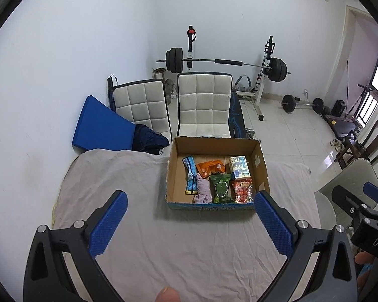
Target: Organize soft objects
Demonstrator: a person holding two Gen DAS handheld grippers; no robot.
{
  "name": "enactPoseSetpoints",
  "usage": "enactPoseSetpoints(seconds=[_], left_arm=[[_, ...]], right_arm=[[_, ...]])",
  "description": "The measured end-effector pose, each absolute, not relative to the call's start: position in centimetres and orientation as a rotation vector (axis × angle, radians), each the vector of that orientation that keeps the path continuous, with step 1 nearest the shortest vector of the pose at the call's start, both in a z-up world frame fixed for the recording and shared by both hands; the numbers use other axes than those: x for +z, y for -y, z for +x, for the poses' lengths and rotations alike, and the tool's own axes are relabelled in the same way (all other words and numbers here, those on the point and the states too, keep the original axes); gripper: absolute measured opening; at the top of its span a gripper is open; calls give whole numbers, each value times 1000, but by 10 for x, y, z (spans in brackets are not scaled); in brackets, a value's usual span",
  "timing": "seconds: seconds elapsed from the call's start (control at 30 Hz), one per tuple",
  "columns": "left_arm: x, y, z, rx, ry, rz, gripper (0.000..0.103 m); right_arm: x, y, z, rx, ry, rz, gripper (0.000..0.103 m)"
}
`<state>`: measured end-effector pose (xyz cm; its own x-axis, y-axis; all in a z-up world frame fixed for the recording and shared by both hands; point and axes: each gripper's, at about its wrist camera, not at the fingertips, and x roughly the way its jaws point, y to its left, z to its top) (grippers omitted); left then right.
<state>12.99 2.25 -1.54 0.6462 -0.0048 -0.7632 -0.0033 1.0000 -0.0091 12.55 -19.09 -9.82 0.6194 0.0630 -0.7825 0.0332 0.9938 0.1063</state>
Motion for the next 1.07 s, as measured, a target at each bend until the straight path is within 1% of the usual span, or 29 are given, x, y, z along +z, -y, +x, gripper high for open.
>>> enactPoseSetpoints(seconds=[1.07], left_arm=[[-14, -29, 130, 20, -848, -6, 103]], right_arm=[[-94, 194, 129, 28, -893, 97, 103]])
